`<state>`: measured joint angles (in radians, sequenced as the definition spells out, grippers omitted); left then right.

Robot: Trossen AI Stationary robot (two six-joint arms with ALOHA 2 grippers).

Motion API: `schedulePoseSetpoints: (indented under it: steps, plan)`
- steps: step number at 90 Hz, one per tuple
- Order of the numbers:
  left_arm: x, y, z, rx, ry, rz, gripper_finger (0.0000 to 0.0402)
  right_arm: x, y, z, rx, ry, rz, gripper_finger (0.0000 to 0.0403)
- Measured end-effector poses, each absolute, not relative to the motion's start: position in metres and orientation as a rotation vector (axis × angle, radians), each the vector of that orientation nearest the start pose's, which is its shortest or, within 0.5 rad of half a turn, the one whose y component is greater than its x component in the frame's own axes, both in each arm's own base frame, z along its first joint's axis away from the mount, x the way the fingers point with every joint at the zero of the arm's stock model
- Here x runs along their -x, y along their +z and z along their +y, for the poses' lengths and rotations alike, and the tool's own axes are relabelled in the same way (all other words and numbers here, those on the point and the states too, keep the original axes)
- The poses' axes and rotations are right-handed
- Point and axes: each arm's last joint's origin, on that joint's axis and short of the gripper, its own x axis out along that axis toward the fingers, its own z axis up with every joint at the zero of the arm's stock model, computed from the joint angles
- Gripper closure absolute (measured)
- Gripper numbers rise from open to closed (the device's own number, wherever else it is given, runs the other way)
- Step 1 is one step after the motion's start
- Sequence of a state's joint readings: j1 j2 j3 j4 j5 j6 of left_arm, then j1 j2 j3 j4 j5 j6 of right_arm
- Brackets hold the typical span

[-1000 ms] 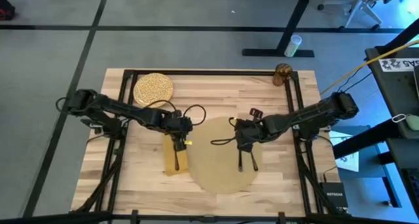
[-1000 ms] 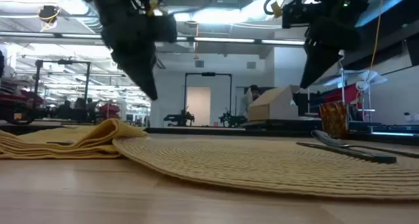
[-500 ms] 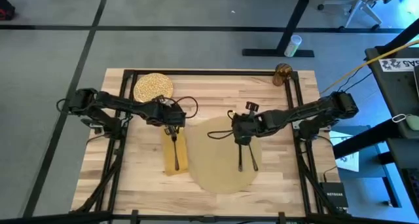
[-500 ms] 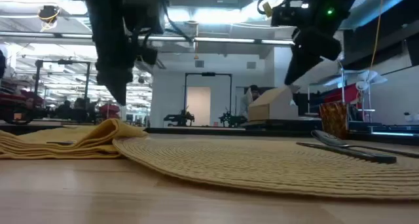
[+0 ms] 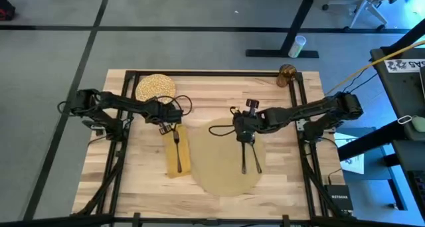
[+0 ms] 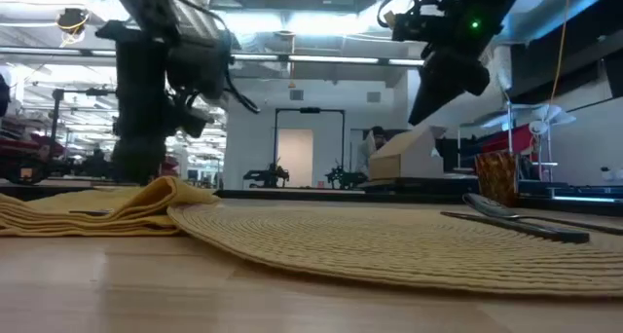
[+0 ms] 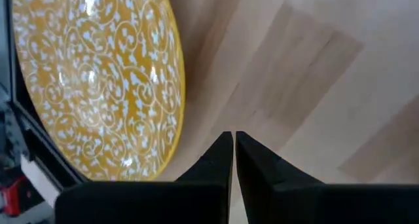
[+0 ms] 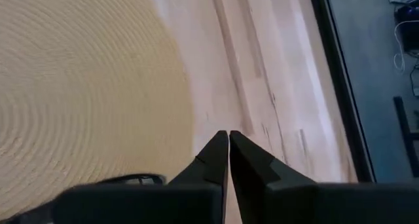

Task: Set table place
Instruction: Put the yellow patterned plate on the yellow placemat to the left of the black table knife

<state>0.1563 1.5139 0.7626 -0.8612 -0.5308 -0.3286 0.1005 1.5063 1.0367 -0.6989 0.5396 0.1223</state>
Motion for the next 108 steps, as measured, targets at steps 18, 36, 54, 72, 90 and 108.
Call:
schedulePoseSetpoints:
  steps: [18, 36, 54, 72, 90, 108]
  plan:
    - [-0.221, 0.151, 0.057, -0.042, 0.786, 1.438, 0.0349, -0.285, 0.224, 0.007, 0.271, -0.461, 1.098, 0.0402]
    - [-0.22, 0.151, 0.067, -0.049, 0.794, 1.445, 0.0279, -0.285, 0.224, 0.005, 0.267, -0.458, 1.1, 0.0402]
    - [-0.209, 0.14, 0.078, -0.091, 0.802, 1.486, 0.0254, -0.285, 0.224, 0.005, 0.27, -0.457, 1.101, 0.0402]
    - [-0.199, 0.129, 0.089, -0.104, 0.795, 1.497, 0.0253, -0.286, 0.225, 0.005, 0.289, -0.457, 1.101, 0.0402]
    - [-0.193, 0.125, 0.098, -0.12, 0.8, 1.501, 0.0253, -0.288, 0.225, 0.005, 0.288, -0.461, 1.078, 0.0402]
    - [-0.185, 0.115, 0.107, -0.158, 0.826, 1.476, 0.0272, -0.29, 0.227, 0.005, 0.305, -0.448, 1.059, 0.0402]
